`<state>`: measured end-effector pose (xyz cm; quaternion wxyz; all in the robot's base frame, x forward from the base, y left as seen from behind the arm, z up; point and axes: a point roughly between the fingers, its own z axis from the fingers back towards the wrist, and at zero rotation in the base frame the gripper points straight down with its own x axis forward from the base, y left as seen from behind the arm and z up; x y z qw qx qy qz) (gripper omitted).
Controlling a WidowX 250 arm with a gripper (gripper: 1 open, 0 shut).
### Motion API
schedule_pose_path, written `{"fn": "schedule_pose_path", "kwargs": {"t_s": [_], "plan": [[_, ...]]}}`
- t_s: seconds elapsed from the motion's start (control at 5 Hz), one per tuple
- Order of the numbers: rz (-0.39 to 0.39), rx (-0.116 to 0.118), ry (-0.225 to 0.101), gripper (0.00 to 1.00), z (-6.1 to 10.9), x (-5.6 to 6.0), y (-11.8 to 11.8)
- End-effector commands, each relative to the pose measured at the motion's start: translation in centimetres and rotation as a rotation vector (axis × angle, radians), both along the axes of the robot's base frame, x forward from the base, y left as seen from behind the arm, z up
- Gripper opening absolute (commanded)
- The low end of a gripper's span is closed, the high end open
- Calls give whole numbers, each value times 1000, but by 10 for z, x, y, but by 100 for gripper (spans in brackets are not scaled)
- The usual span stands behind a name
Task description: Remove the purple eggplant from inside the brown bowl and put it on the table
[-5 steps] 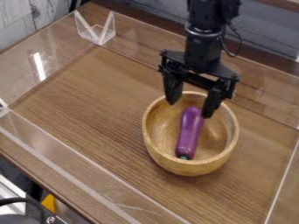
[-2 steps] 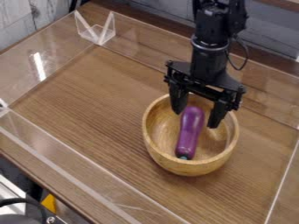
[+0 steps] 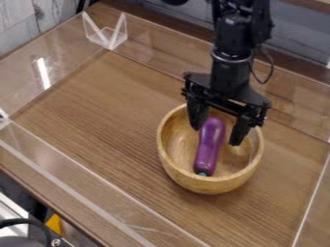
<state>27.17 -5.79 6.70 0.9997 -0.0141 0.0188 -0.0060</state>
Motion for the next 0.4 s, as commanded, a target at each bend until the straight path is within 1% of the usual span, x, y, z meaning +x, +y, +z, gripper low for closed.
{"fn": "schedule_pose_path", "kwargs": {"t_s": [0.0,0.2], "plan": [[-9,0,-34,100,4,3,-3],[-6,1,-40,100,1,3,-2]]}}
